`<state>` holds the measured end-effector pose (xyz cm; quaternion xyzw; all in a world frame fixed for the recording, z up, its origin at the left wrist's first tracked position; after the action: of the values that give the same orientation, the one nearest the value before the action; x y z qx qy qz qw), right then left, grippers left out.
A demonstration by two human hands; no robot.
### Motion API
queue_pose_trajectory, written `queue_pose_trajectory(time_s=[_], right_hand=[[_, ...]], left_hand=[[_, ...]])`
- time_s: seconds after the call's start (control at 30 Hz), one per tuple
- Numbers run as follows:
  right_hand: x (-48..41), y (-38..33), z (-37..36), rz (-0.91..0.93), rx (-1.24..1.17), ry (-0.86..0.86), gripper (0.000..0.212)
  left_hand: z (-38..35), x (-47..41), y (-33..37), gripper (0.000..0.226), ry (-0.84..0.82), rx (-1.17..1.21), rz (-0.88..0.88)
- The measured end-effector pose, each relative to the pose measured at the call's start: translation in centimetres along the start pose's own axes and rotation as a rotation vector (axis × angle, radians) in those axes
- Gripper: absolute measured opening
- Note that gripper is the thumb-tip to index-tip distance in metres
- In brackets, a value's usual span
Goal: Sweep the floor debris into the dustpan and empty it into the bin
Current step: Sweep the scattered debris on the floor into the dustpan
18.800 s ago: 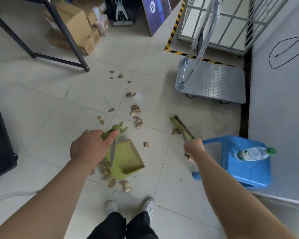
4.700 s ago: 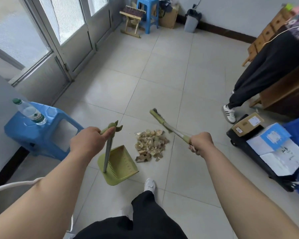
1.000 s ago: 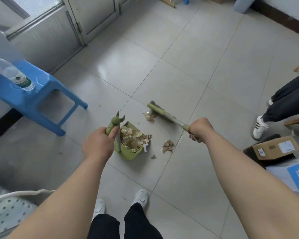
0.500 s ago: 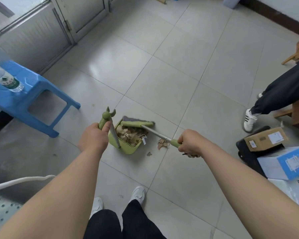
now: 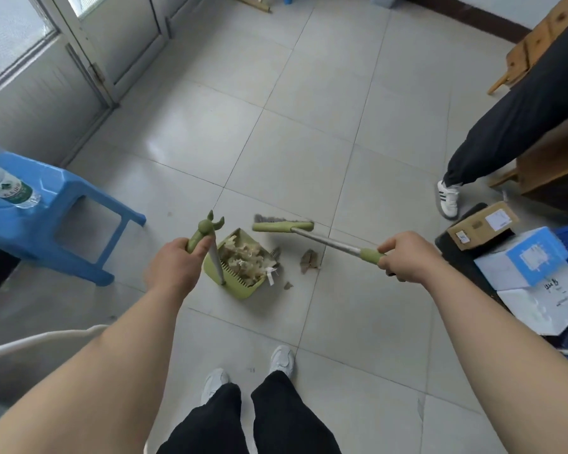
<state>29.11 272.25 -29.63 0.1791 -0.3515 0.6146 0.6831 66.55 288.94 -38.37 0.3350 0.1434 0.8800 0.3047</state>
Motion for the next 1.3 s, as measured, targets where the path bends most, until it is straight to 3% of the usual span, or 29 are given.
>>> queue_pose_trajectory(time_s=[0.17,0.27,0.43,0.6,1.07,1.17,1.3], right_hand=[[0.3,1.8,-2.8,-0.099,-0.195,0.08,0.007],[0.2,3.4,-5.8,-0.176,-0.26,0.091,0.022],[1.1,4.2,-10.8,-0.304,-0.314,-0.072,0.018],[3.9,2.7,-14.4,-0.273,-0.387,-0.206,0.02],[11.5,-4.6,-13.9,-0.132,-0.327,-0.423,0.019],[12.5,-4.2,-11.9,-0.146,-0.344,-0.375,0.016],[13.1,-2.9,-9.1,-0.166,-0.35,-0.268,0.03]], left_hand=[[1.9,0.4,-2.0,0.063,-0.047,-0.109,-0.112],[2.2,0.4,-3.0,0.061,-0.073,-0.154,-0.193],[1.3,0.3,-3.1,0.06,-0.126,-0.262,-0.272],[0.3,0.0,-2.3,0.061,-0.205,-0.295,-0.303],[-1.4,1.0,-1.9,0.049,-0.273,-0.307,-0.23],[-1.2,1.3,-2.9,0.047,-0.299,-0.263,-0.163],[-1.1,2.0,-4.9,0.049,-0.289,-0.178,-0.073]])
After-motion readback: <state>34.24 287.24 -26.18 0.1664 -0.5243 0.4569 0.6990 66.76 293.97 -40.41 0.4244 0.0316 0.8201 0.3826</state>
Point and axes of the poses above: each hand's wrist, its own x-axis away from the middle knuckle, its own z-axis out of the back of the hand, y = z × x, the point moved 5 cm from there along -x, towards the middle knuckle, and after that the axes turned 8 degrees about -y, right-handed, at the moved point
